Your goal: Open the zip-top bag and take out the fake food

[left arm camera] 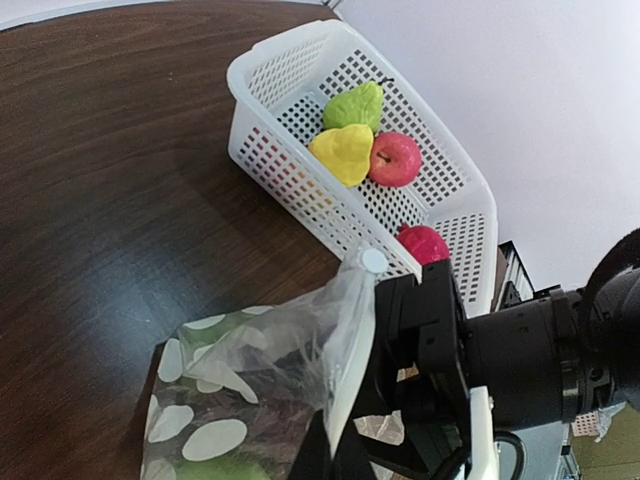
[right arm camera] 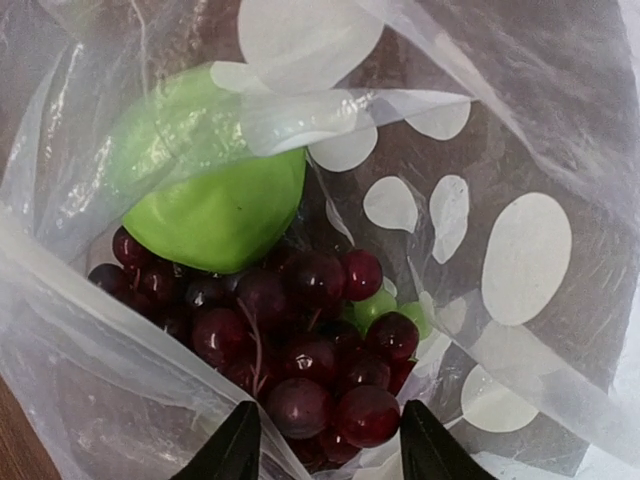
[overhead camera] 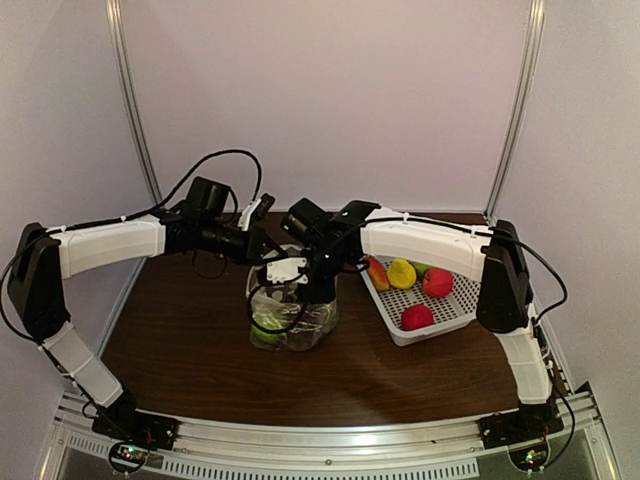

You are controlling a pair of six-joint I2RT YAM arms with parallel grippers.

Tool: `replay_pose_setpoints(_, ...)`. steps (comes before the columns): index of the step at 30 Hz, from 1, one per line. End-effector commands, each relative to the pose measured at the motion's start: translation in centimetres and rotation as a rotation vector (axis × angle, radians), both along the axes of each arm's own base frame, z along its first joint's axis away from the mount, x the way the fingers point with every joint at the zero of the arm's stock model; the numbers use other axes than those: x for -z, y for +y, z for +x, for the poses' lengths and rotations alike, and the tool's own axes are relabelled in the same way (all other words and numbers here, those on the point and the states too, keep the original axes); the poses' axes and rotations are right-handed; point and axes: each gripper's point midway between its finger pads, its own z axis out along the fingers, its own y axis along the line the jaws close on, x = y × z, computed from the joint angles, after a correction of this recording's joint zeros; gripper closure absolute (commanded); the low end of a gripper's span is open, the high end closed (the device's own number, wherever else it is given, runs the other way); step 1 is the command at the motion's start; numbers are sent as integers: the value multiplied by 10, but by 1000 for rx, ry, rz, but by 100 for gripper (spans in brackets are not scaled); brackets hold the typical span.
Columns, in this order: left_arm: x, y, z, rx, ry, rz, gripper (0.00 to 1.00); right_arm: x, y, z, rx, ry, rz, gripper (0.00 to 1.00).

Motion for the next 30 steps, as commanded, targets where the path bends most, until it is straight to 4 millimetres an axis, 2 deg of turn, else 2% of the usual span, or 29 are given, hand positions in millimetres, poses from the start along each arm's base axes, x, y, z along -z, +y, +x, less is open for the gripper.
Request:
replay_pose_setpoints(1,3,-6,2,7,1,-19,100,21,-9,7,31,-2,-44,46)
replay_pose_setpoints(9,5,-6,1,7,11,-16,100,43,-5,6,11,25,-51,41)
replay_pose_setpoints(13,6,-5,0,4,13,-15,100,41,-4,10,23,16,-54,49)
replay_pose_setpoints(17,5,-4,-1,3,9,-14,100,19,-1,9,32,10,-10,64)
replay_pose_setpoints(21,3,-5,0,5,5,-16,100,-20,6,5,36,-4,91,80)
replay_pose_setpoints(26,1,-6,0,8,-2,-19,100,-49,10,5,53,-18,161,97)
replay_pose_setpoints(30,3,-5,-1,7,0,-17,100,-65,11,1,55,-25,192,100)
